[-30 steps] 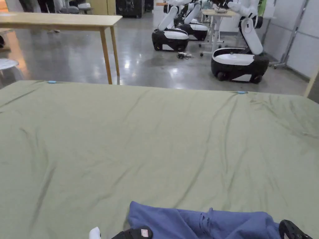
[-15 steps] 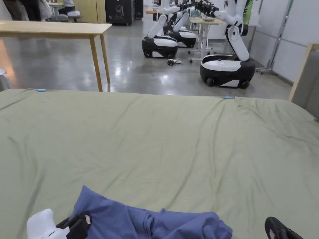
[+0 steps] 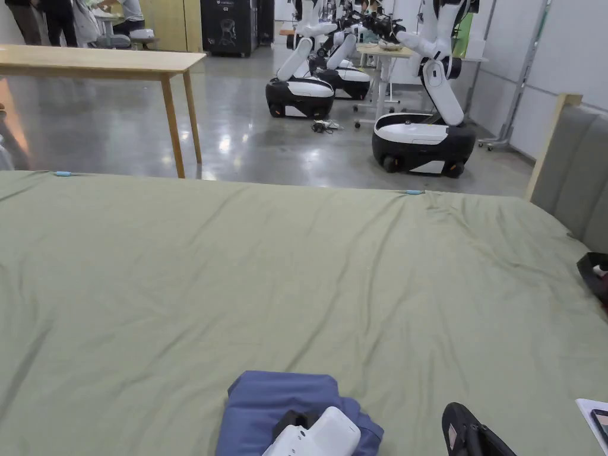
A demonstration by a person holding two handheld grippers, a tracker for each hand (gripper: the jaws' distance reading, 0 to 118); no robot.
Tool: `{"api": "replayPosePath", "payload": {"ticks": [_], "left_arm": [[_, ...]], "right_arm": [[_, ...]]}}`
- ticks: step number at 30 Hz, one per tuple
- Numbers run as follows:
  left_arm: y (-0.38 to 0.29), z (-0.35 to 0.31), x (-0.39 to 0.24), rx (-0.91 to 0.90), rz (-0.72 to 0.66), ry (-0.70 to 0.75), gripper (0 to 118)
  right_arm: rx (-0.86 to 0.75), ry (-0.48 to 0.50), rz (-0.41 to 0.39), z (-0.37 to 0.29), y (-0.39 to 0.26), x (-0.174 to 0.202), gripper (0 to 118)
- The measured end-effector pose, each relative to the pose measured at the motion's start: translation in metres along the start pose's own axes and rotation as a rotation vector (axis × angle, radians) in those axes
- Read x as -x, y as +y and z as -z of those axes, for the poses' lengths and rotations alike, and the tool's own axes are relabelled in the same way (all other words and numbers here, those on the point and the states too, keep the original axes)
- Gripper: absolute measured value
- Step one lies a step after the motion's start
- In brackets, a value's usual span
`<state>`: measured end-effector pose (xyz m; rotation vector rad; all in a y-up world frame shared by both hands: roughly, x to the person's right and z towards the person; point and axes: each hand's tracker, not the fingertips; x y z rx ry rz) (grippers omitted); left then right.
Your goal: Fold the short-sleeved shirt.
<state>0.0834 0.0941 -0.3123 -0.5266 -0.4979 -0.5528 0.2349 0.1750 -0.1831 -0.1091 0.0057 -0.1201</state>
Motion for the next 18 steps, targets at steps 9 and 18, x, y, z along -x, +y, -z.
{"api": "replayPosePath", "payload": {"ticks": [9, 18], "left_arm": [[0.015, -0.071, 0.108, -0.149, -0.547, -0.087, 94], [0.013, 0.017, 0.044, 0.120, -0.479, -0.269, 16]], "right_arm": [[-0.013, 0.032, 0.087, -0.001, -0.001, -0.014, 1], [0.013, 0.029, -0.038, 0.004, -0.002, 0.007, 1]]}}
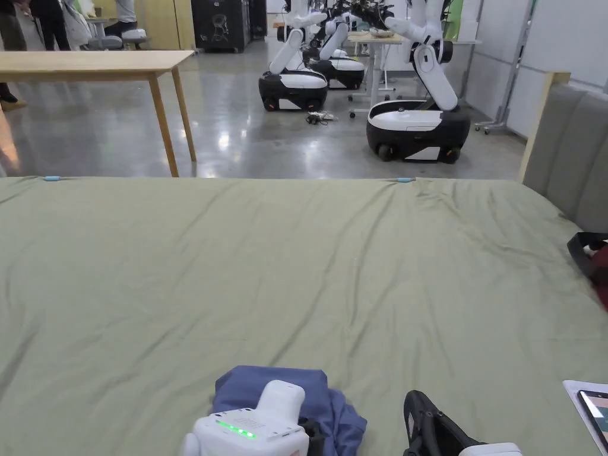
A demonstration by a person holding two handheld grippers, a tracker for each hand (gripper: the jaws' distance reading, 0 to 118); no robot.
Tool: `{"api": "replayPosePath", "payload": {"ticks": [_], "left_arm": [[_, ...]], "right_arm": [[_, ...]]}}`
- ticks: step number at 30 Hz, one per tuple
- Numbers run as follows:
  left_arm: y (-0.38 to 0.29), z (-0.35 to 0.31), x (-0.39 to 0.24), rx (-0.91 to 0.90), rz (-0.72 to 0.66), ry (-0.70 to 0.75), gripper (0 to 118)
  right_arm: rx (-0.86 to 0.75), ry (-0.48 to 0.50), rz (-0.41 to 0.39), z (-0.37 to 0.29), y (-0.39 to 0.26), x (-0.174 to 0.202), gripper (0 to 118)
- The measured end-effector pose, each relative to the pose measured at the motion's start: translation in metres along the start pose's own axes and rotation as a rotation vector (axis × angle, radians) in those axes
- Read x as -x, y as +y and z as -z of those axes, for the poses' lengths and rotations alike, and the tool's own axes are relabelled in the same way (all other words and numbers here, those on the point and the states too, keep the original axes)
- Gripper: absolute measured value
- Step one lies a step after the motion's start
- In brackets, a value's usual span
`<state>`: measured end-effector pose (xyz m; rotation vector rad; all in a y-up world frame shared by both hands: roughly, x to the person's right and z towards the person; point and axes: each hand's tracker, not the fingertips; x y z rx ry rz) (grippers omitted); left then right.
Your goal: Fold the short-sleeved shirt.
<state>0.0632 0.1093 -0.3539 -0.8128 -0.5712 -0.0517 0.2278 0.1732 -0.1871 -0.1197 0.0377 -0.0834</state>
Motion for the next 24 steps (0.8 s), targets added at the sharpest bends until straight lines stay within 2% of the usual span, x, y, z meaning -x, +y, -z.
{"api": "replayPosePath", "payload": {"ticks": [2, 5, 9, 12, 14, 15, 16, 17, 18, 20, 21, 22, 24], "left_arm": [[-0.003, -0.002, -0.001, -0.035, -0.002, 0.007, 17], [-0.002, -0.037, 0.021, -0.102, -0.123, -0.111, 17], [-0.011, -0.105, 0.069, -0.197, -0.232, -0.089, 17], [-0.023, -0.133, 0.115, -0.246, -0.316, -0.072, 17], [-0.030, -0.142, 0.141, -0.255, -0.352, -0.080, 17], [-0.034, -0.144, 0.153, -0.248, -0.376, -0.090, 29], [-0.038, -0.143, 0.164, -0.240, -0.408, -0.099, 55], [-0.042, -0.141, 0.178, -0.227, -0.443, -0.133, 86], [-0.047, -0.136, 0.190, -0.213, -0.487, -0.191, 107], [-0.055, -0.122, 0.204, -0.196, -0.629, -0.355, 108], [-0.060, -0.109, 0.212, -0.168, -0.702, -0.405, 108], [-0.064, -0.096, 0.218, -0.142, -0.758, -0.452, 108], [-0.074, -0.059, 0.228, -0.052, -0.878, -0.573, 107]], "right_arm": [[0.009, -0.004, -0.006, 0.000, 0.000, 0.000, 1], [0.042, 0.007, -0.016, 0.004, 0.003, -0.003, 1], [0.229, 0.068, -0.038, 0.036, 0.014, 0.005, 1], [0.317, 0.154, 0.030, 0.079, 0.019, 0.022, 1], [0.475, 0.200, 0.071, 0.115, 0.013, 0.036, 1], [0.535, 0.248, 0.128, 0.131, 0.003, 0.040, 1], [0.575, 0.292, 0.177, 0.143, -0.007, 0.041, 1], [0.619, 0.332, 0.220, 0.154, -0.019, 0.042, 1], [0.660, 0.305, 0.214, 0.159, -0.028, 0.043, 1], [0.747, 0.230, 0.147, 0.166, -0.044, 0.043, 1], [0.778, 0.134, 0.092, 0.165, -0.050, 0.042, 1], [0.785, 0.111, 0.093, 0.166, -0.063, 0.037, 1], [0.727, 0.177, 0.283, 0.160, -0.063, 0.021, 1]]}}
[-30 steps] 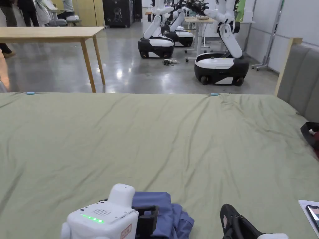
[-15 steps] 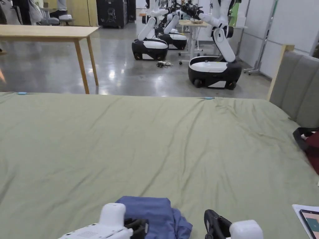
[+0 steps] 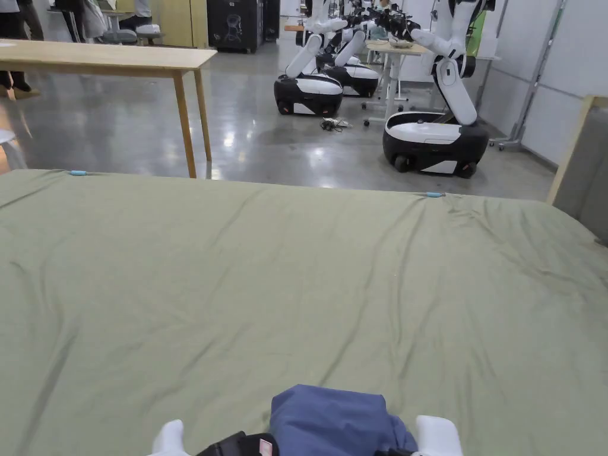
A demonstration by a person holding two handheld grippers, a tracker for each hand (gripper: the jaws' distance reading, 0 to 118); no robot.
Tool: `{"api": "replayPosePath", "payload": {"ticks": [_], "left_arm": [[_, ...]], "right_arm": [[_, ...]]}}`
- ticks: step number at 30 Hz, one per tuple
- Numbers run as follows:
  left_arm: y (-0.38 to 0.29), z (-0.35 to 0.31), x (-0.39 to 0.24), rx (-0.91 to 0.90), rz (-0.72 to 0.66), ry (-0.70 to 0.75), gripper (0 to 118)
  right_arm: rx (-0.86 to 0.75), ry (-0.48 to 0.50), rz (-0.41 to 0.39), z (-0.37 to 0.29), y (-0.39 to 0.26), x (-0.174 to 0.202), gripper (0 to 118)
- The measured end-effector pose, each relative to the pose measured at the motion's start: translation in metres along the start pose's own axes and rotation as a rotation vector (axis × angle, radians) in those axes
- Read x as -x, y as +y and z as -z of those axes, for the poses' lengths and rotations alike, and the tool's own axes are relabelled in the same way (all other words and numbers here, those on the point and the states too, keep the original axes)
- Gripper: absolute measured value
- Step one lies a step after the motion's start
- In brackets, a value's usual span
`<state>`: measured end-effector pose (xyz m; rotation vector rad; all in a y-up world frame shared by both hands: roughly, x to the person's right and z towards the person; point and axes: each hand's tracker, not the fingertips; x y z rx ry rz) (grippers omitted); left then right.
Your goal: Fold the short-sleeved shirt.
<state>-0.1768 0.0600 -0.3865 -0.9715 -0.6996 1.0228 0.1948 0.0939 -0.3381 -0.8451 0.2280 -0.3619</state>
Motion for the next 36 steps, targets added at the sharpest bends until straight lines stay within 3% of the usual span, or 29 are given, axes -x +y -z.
{"api": "replayPosePath", "payload": {"ticks": [1, 3, 5, 6, 8, 10, 11, 12, 13, 15, 19, 23, 29, 32, 35, 36], "left_arm": [[0.000, 0.011, 0.006, 0.012, -0.009, -0.017, 107], [0.002, 0.026, 0.002, -0.004, 0.026, -0.187, 107], [0.001, 0.057, 0.001, 0.106, -0.102, -0.226, 105], [0.001, 0.067, -0.003, 0.079, -0.067, -0.180, 90], [0.003, 0.073, -0.014, 0.046, -0.023, -0.047, 28], [0.004, 0.077, -0.009, 0.028, -0.043, 0.122, 27], [0.005, 0.072, -0.005, 0.037, -0.055, 0.021, 27], [-0.002, 0.062, -0.028, 0.030, -0.040, 0.043, 27], [-0.003, 0.055, -0.042, 0.018, 0.038, 0.130, 26], [0.000, 0.033, -0.059, 0.022, 0.181, 0.154, 26], [0.042, -0.057, -0.057, -0.043, 0.288, 0.218, 26], [0.107, -0.166, -0.018, -0.128, 0.409, 0.376, 26], [0.197, -0.315, 0.061, -0.133, 0.363, 0.560, 26], [0.214, -0.355, 0.098, -0.139, 0.294, 0.658, 26], [0.212, -0.364, 0.130, -0.152, 0.216, 0.654, 27], [0.206, -0.362, 0.128, -0.198, 0.211, 0.591, 42]], "right_arm": [[0.004, -0.008, 0.016, -0.002, 0.001, -0.002, 1], [-0.001, -0.026, -0.023, -0.003, -0.001, -0.005, 1], [0.000, -0.018, -0.018, 0.000, 0.001, -0.007, 1], [-0.005, -0.016, -0.018, -0.007, -0.001, 0.000, 1], [-0.009, -0.007, -0.020, -0.007, -0.001, 0.001, 1], [-0.020, -0.005, -0.040, -0.012, -0.003, 0.008, 1], [-0.027, 0.020, -0.057, -0.014, -0.004, 0.011, 1], [-0.042, 0.025, -0.076, -0.017, -0.005, 0.016, 1], [-0.068, 0.028, -0.108, -0.021, -0.006, 0.022, 1], [-0.104, 0.047, -0.131, -0.028, -0.008, 0.032, 1], [-0.125, 0.069, -0.144, -0.032, -0.009, 0.050, 1], [-0.108, 0.081, -0.190, -0.025, -0.013, 0.073, 1], [-0.077, 0.104, -0.232, -0.010, -0.022, 0.106, 1], [-0.068, 0.110, -0.244, -0.007, -0.023, 0.119, 1], [-0.064, 0.110, -0.254, -0.008, -0.022, 0.123, 1], [-0.063, 0.112, -0.256, -0.009, -0.021, 0.124, 1]]}}
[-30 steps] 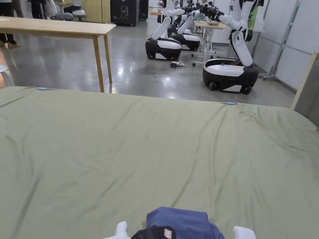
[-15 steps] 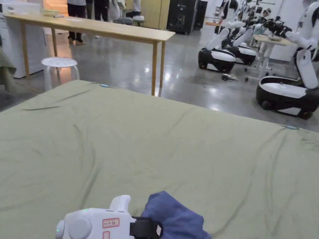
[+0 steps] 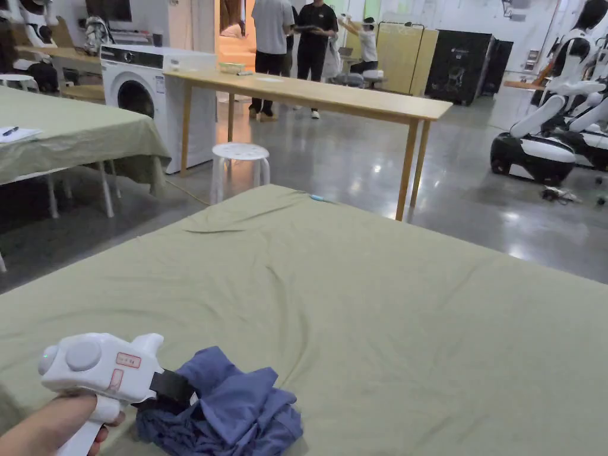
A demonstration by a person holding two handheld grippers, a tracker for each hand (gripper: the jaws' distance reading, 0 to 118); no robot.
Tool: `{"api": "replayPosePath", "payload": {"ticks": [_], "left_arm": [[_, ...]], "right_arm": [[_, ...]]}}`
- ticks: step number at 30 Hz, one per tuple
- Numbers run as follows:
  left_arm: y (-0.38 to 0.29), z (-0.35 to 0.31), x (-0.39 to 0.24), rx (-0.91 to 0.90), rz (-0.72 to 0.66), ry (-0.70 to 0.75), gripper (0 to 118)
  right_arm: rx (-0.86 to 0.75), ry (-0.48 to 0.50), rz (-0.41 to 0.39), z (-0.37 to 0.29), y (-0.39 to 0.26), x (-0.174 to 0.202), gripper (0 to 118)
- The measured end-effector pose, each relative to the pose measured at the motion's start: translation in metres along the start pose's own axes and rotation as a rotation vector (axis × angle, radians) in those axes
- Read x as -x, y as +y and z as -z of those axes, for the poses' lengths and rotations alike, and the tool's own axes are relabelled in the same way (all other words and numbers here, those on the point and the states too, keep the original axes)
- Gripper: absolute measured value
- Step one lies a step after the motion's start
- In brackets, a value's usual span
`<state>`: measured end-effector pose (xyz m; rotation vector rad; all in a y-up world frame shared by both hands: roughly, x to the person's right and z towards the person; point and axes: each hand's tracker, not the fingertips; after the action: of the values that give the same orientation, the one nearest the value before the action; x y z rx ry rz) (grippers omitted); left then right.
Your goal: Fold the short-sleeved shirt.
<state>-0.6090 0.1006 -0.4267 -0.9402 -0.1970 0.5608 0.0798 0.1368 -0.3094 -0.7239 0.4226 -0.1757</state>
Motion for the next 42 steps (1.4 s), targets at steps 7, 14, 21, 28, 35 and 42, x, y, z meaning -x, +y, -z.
{"api": "replayPosePath", "payload": {"ticks": [7, 14, 21, 28, 35, 42], "left_arm": [[0.004, -0.071, -0.031, -0.160, 0.173, 0.242, 107], [-0.050, -0.135, -0.194, -0.593, 0.426, 0.422, 42], [-0.129, -0.097, -0.401, -0.792, 0.629, 0.205, 1], [-0.156, -0.045, -0.506, -0.813, 0.671, 0.175, 2], [-0.160, -0.054, -0.527, -0.844, 0.670, 0.172, 3], [-0.157, -0.060, -0.532, -0.853, 0.680, 0.152, 10]], "right_arm": [[-0.027, -0.014, -0.012, -0.018, 0.011, -0.005, 1], [-0.240, -0.219, 0.000, -0.075, 0.019, -0.023, 1], [-0.548, -0.398, -0.075, -0.157, 0.081, -0.045, 1], [-0.684, -0.572, -0.183, -0.195, 0.119, -0.057, 1], [-0.698, -0.511, -0.167, -0.207, 0.122, -0.069, 1], [-0.684, -0.463, -0.163, -0.202, 0.126, -0.069, 5]]}}
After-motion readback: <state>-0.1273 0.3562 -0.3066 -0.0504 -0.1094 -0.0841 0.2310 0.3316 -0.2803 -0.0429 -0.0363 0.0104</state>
